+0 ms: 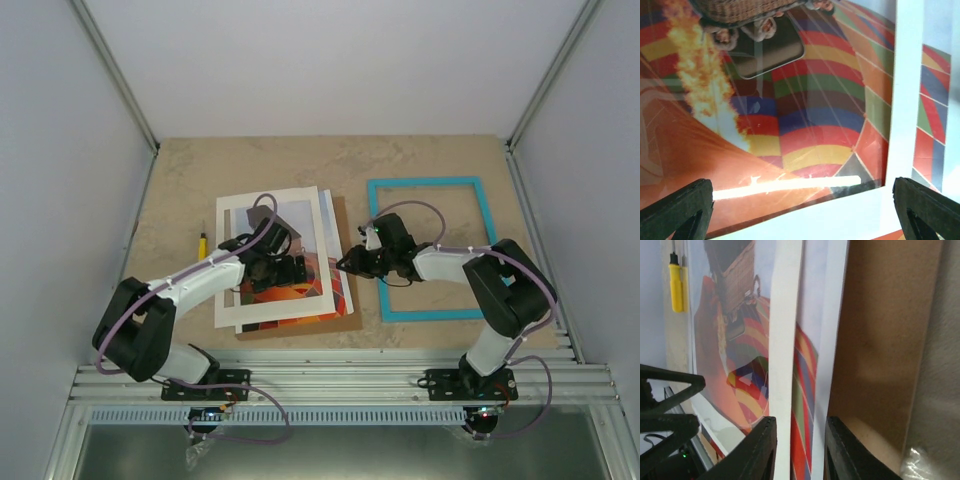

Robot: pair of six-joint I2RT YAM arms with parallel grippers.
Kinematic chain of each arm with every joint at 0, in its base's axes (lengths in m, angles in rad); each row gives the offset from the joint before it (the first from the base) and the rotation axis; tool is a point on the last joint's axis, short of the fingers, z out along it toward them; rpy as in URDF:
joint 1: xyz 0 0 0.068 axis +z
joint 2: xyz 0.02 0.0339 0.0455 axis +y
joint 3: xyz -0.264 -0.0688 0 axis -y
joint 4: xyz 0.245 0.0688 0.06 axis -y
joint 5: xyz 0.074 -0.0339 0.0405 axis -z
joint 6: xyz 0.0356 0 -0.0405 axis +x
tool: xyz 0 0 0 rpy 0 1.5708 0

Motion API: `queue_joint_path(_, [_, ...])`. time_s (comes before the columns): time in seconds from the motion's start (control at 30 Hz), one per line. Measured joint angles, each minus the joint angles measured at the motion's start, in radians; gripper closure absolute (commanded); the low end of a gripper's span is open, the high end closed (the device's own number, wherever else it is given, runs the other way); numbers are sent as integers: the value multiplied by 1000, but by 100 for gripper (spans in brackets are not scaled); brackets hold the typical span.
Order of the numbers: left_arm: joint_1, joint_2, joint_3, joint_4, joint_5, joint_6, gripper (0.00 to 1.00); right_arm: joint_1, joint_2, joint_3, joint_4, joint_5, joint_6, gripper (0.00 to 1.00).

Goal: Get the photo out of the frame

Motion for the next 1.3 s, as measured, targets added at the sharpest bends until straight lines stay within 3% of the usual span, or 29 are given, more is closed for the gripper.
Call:
queue_joint_path(0.17, [-12,16,32,-1,0,-1,0,-9,37,3,24,-14,2,99])
queue_joint_path(0.47, [-69,113,154,-6,-86,-16,0,-12,36,2,26,-19,2,99])
queue_joint_path(0.83, [-182,303,361,-68,-346,-19,0,-12,11,-16,32,-24,3,100])
queue_joint_path(1.3, [-228,417,395,-133,-506,-26,0,-12,0,-20,31,-30,-4,100])
